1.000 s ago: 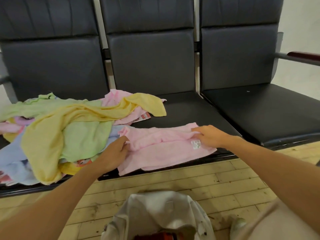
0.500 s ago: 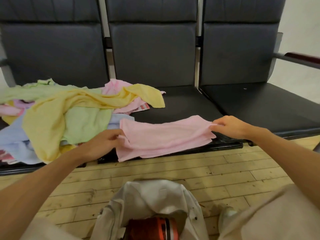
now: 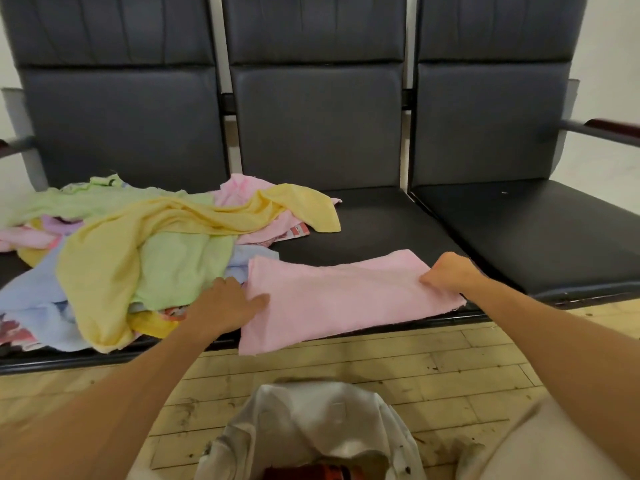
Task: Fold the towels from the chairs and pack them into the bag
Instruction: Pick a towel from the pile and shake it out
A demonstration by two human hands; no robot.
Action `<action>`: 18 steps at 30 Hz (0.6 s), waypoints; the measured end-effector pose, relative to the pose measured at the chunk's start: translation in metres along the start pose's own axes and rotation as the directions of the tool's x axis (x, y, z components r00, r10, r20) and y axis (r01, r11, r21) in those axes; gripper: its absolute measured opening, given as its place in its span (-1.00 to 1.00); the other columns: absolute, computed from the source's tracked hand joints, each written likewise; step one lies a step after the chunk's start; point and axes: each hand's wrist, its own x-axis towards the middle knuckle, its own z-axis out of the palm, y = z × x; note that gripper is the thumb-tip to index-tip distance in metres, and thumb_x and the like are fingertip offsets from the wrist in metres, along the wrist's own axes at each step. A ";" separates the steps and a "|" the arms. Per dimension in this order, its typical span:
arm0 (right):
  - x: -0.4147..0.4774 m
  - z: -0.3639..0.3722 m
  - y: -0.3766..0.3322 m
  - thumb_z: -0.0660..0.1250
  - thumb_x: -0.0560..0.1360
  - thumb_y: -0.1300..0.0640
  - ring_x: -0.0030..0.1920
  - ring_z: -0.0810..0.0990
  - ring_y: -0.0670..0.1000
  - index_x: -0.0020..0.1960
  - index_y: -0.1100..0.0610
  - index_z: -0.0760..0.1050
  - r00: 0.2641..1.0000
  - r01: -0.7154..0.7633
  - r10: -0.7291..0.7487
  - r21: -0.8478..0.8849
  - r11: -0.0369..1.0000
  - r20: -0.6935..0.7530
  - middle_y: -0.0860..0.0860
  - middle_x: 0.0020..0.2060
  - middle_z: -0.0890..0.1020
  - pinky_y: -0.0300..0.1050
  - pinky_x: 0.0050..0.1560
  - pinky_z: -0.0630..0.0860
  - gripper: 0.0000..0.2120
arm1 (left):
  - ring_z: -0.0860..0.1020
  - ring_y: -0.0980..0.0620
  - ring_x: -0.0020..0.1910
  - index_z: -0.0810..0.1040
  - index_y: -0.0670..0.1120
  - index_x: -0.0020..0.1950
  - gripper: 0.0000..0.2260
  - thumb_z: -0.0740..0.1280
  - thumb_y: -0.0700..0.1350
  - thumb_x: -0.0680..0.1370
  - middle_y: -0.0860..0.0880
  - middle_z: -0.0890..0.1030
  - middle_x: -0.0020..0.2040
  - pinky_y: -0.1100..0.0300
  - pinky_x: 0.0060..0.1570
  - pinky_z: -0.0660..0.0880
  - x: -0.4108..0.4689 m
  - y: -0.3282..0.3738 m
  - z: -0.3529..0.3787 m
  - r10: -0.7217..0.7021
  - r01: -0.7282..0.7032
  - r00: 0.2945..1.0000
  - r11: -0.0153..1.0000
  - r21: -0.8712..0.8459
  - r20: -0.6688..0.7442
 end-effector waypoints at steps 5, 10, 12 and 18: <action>-0.006 0.003 -0.016 0.33 0.52 0.12 -0.02 0.47 0.12 -0.01 0.23 0.39 0.997 -0.057 0.052 0.098 0.994 0.052 0.13 -0.08 0.49 -0.08 -0.09 0.37 -0.80 | 0.50 -0.10 0.17 0.46 -0.18 0.28 -0.59 0.15 0.11 0.63 -0.16 0.53 0.22 0.15 0.07 0.38 -0.003 0.019 0.002 0.010 -0.014 0.998 0.998 0.062 0.069; -0.008 0.001 -0.021 0.40 0.47 0.13 0.13 0.48 0.18 0.12 0.22 0.31 0.985 -0.099 0.047 0.315 0.944 0.168 0.13 0.11 0.46 0.02 0.11 0.47 -0.64 | 0.49 -0.19 0.17 0.38 -0.26 0.34 -0.67 0.09 -0.12 0.65 -0.21 0.50 0.25 0.08 0.08 0.44 0.000 0.018 -0.011 -0.137 0.164 0.986 0.848 -0.504 0.090; -0.005 -0.001 -0.019 0.45 0.41 0.25 0.12 0.54 0.24 0.19 0.30 0.37 0.973 -0.145 0.044 0.451 0.881 0.227 0.19 0.16 0.52 0.11 0.08 0.56 -0.58 | 0.54 -0.19 -0.03 0.42 -0.28 0.24 -0.75 0.16 -0.18 0.62 -0.22 0.55 0.07 0.03 -0.11 0.51 -0.002 0.016 -0.022 -0.241 0.281 0.956 0.579 -0.765 0.169; -0.011 -0.003 -0.017 0.48 0.40 0.36 0.10 0.61 0.27 0.23 0.34 0.45 0.889 -0.291 -0.017 0.594 0.750 0.457 0.25 0.13 0.60 0.16 -0.01 0.58 -0.56 | 0.60 -0.12 -0.18 0.53 -0.24 0.13 -0.78 0.39 -0.27 0.49 -0.18 0.62 -0.03 -0.01 -0.48 0.59 -0.024 0.001 -0.051 -0.240 0.541 0.824 0.066 -0.839 0.513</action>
